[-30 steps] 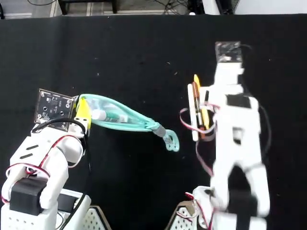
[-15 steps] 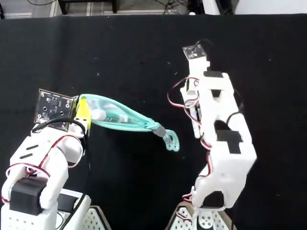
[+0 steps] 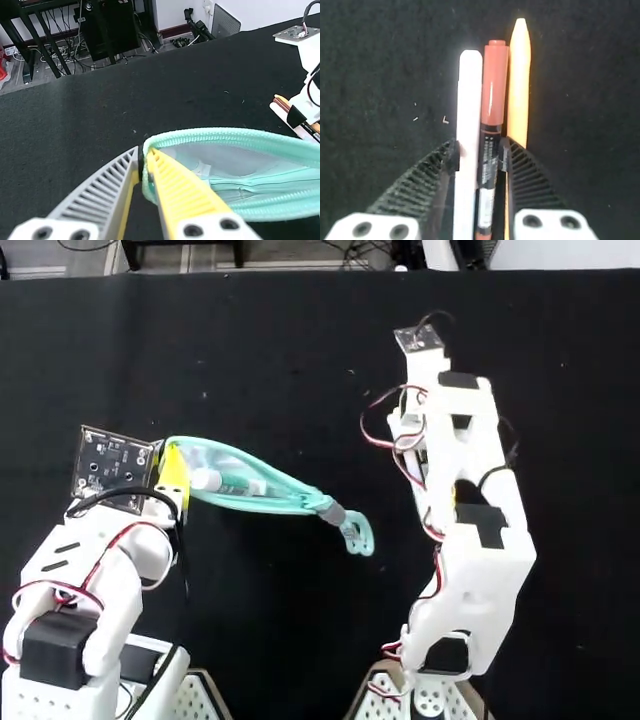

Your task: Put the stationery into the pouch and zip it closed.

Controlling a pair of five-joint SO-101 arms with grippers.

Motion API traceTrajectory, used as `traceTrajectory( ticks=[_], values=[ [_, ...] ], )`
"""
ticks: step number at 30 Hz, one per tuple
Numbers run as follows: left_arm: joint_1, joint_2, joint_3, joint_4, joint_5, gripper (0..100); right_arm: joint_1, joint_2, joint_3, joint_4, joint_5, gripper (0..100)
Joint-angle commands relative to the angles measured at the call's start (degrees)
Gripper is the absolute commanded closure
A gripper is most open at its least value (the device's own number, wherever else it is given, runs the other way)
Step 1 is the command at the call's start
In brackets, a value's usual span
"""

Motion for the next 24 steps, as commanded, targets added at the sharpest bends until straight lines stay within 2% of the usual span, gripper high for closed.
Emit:
traceTrajectory(
  ticks=[1, 9, 13, 24],
  values=[
    [0.6, 1.9, 8.6, 1.6, -0.1, 97, 0.3, -0.7, -4.3, 1.8, 0.4, 86.4],
    [0.6, 1.9, 8.6, 1.6, -0.1, 97, -5.5, -6.4, -1.9, 2.5, 0.4, 86.4],
    [0.6, 1.9, 8.6, 1.8, -0.1, 97, -6.2, -6.1, -1.5, -1.9, 0.4, 86.4],
    [0.6, 1.9, 8.6, 1.8, -0.1, 97, -5.3, 6.3, -10.0, -4.9, 3.3, 86.7]
  ],
)
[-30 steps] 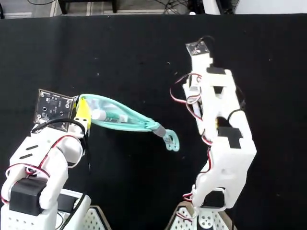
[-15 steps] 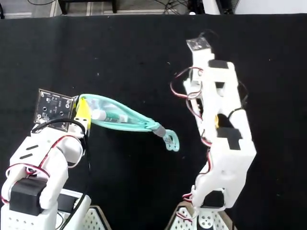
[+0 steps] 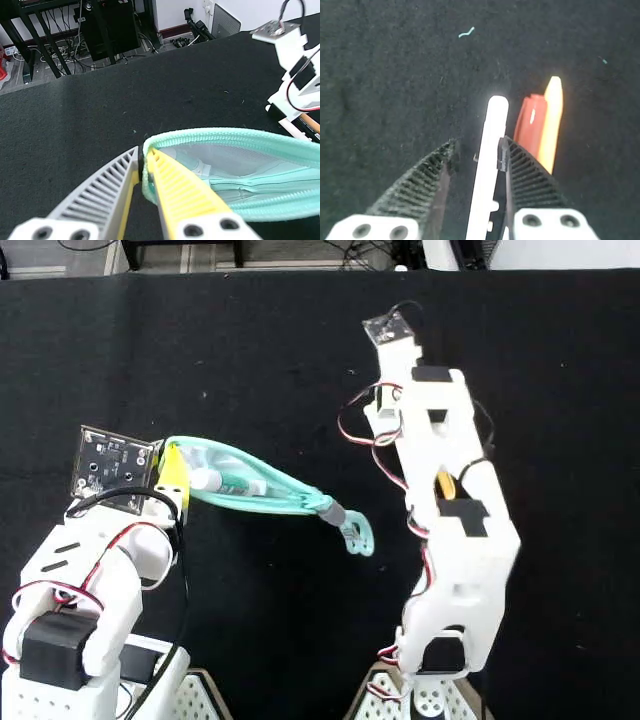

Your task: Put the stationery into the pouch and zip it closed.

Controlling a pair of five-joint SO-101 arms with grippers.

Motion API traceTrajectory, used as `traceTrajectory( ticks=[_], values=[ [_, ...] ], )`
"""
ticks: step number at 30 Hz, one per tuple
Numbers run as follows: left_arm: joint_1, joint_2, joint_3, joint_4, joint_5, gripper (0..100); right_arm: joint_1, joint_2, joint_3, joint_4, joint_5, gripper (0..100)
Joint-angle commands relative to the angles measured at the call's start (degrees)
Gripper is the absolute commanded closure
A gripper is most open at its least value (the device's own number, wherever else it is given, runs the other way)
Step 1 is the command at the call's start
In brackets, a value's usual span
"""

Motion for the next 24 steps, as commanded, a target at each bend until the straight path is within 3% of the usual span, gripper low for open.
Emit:
traceTrajectory(
  ticks=[1, 9, 13, 19, 24],
  values=[
    [0.6, 1.9, 8.6, 1.8, -0.1, 97, -0.1, 2.5, -5.7, -1.0, 0.9, 86.7],
    [0.6, 1.9, 8.6, 1.8, -0.1, 97, 0.1, 10.2, -11.5, -0.9, 1.1, 87.1],
    [0.6, 1.9, 8.6, 1.8, -0.1, 97, 0.2, 10.2, -12.2, -0.9, 1.1, 98.6],
    [0.6, 1.9, 9.3, 1.4, -0.1, 97, 0.2, 2.2, -9.0, 4.0, 0.8, 98.6],
    [0.6, 1.9, 9.7, 0.9, -0.2, 97, 0.3, -12.8, 3.0, 5.5, 0.5, 98.6]
  ],
)
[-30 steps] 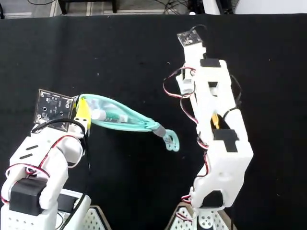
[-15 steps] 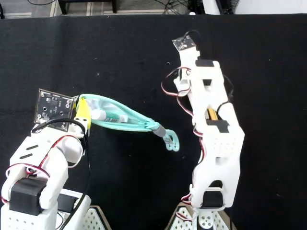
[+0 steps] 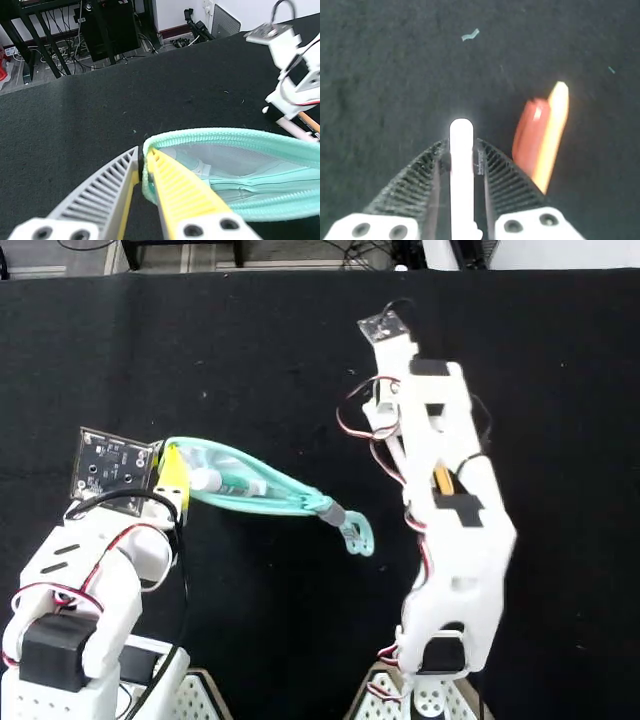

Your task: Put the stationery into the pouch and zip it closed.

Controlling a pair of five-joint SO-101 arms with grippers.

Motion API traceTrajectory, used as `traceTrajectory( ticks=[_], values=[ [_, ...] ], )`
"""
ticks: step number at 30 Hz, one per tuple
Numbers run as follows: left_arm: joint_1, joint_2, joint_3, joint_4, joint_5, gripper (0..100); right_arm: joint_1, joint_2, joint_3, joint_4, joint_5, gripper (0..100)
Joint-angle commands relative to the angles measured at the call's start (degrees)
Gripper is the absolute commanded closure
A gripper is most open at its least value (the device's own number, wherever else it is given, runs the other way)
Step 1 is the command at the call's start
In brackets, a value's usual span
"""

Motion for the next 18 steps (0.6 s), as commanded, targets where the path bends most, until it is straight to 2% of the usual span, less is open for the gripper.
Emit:
traceTrajectory(
  ticks=[1, 5, 10, 13, 18],
  values=[
    [0.6, 2.0, 9.0, 1.1, -0.2, 97, 0.2, -15.3, 9.0, 0.4, -0.5, 98.6],
    [0.6, 2.0, 9.0, 1.2, -0.2, 97, 3.2, -32.3, 23.3, 0.2, -1.0, 98.6],
    [0.6, 2.0, 9.0, 1.2, -0.2, 97, 16.4, -50.3, 36.8, 0.6, -0.5, 98.6],
    [0.6, 2.0, 9.0, 1.1, -0.2, 97, 23.9, -55.9, 43.5, 0.7, 2.6, 98.6],
    [0.6, 2.0, 9.0, 1.1, -0.2, 97, 30.1, -56.6, 54.2, -3.0, 9.2, 98.6]
  ],
)
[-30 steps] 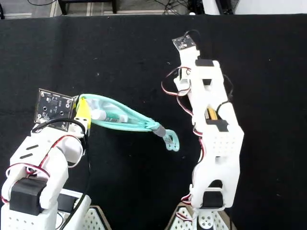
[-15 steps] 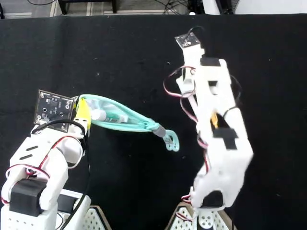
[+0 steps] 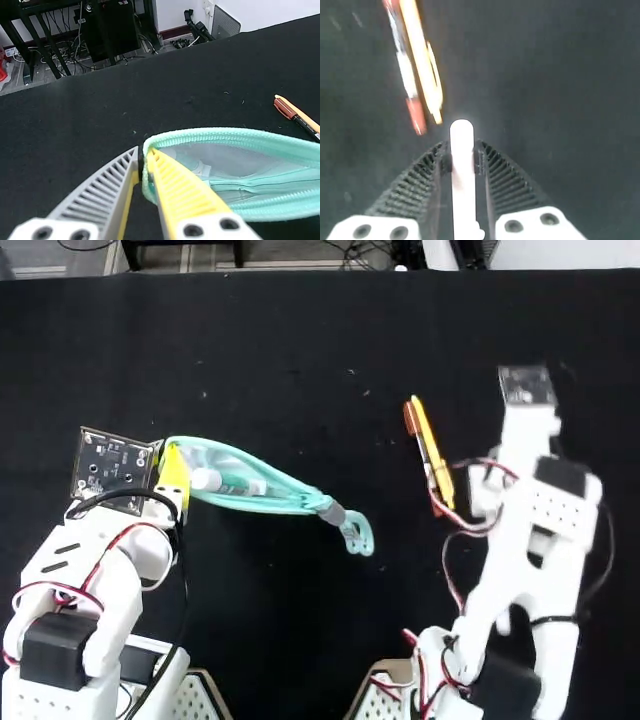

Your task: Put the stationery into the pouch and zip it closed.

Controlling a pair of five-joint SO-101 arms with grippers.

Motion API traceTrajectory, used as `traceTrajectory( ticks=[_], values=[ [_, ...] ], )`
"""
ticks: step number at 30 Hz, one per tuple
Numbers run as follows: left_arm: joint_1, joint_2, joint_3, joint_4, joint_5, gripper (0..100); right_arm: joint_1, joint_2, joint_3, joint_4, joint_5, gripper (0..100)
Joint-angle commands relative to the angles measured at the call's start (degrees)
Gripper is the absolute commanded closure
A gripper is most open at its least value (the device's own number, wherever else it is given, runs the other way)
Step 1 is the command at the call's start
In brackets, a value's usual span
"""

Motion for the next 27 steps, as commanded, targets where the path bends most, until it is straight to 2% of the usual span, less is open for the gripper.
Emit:
traceTrajectory(
  ticks=[1, 6, 12, 14, 19, 23, 27],
  values=[
    [0.6, 2.0, 9.0, 1.4, -0.2, 97, 4.7, -2.4, 5.8, -5.1, 3.8, 98.6],
    [0.6, 2.0, 9.0, 1.6, 0.0, 97, 9.9, -2.1, 13.0, -17.3, 7.6, 98.6],
    [0.6, 2.0, 9.0, 1.6, 0.0, 97, 12.2, 7.6, 13.5, -23.9, 10.2, 98.5],
    [0.6, 2.0, 9.0, 1.6, 0.0, 97, 12.4, 12.0, 11.8, -23.7, 10.8, 95.9],
    [0.6, 2.0, 9.0, 1.6, 0.0, 97, 13.0, 19.4, 7.9, -23.7, 13.6, 80.1],
    [0.6, 2.0, 9.1, 1.4, 0.0, 97, 12.8, 20.3, 5.8, -22.1, 16.0, 81.8],
    [0.6, 2.0, 10.0, 1.1, -0.1, 97, 11.7, 20.7, 0.1, -14.1, 17.3, 83.6]
  ],
)
